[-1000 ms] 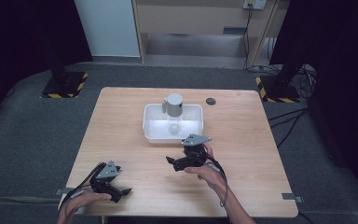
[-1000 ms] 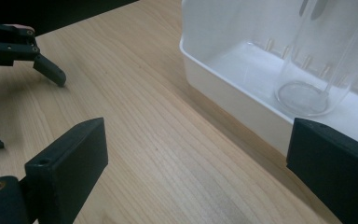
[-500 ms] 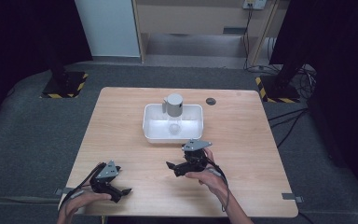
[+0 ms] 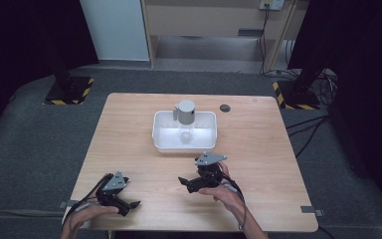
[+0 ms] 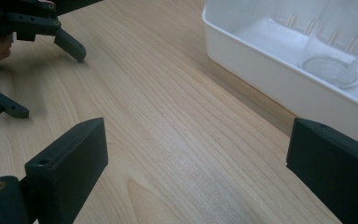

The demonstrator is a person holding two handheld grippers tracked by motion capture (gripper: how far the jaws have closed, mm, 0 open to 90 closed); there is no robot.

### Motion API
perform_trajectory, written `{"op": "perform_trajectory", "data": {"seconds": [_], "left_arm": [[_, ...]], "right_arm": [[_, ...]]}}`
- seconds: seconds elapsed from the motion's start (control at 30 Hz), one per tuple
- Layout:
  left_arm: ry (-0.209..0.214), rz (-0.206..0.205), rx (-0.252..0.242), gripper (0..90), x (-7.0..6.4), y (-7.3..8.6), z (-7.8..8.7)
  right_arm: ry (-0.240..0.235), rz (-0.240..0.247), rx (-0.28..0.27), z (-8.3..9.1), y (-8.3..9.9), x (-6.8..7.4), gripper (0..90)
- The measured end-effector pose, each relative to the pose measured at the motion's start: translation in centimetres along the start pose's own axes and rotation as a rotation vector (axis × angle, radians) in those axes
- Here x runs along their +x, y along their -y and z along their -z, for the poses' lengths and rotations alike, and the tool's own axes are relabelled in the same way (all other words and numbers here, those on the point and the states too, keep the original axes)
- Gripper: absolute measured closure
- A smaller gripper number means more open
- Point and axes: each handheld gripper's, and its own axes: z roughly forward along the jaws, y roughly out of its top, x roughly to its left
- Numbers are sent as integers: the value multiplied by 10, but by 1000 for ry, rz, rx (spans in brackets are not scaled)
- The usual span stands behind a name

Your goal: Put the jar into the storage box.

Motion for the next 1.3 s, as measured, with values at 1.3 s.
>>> {"op": "perform_trajectory", "data": {"seconds": [1.3], "left_arm": [[-1,1,0,0,0,0,0]], "right_arm": [[13,-10,29,23,29,2,52]]}}
